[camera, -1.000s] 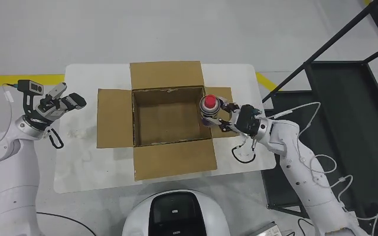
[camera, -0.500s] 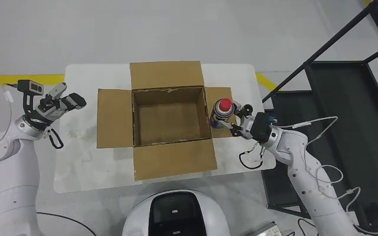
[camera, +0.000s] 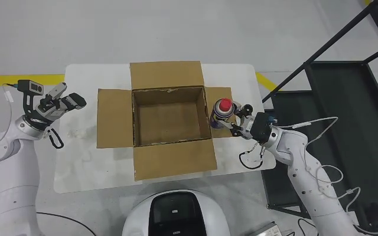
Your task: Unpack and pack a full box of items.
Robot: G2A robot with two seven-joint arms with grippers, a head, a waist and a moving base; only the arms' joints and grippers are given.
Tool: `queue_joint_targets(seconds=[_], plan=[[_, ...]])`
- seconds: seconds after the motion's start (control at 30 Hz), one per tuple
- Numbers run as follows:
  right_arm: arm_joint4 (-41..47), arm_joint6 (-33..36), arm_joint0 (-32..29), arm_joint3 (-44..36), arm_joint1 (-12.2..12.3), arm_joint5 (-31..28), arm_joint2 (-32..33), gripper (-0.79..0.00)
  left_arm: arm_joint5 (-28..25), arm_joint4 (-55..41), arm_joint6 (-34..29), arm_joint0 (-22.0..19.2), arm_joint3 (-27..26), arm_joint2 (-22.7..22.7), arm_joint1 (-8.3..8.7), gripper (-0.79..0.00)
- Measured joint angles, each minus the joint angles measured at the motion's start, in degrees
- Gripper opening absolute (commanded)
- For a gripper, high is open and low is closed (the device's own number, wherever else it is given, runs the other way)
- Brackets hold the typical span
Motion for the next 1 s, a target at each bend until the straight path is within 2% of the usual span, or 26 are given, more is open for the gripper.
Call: queue_joint_targets(seconds=[0.13, 0.4, 0.77, 1.0], plan=[[0.7, -3.4, -2.6, -0.4, 0.5, 0.3, 3.9, -0.785, 0.0, 0.0, 0.0, 0.0, 0.0, 0.0, 0.0, 0.0], [-2.2, -20.0, -11.3, 6.0, 1.1, 4.7, 12.4, -0.785, 0.0, 0.0, 0.0, 0.0, 0.0, 0.0, 0.0, 0.0], [-5.3, -33.5, -13.1, 21.9, 0.5, 10.3, 9.4, -0.785, 0.0, 0.0, 0.0, 0.0, 0.0, 0.0, 0.0, 0.0], [-6.4, -35.1, -12.7, 24.1, 0.3, 10.3, 7.9, -0.785, 0.0, 0.0, 0.0, 0.0, 0.0, 0.0, 0.0, 0.0]])
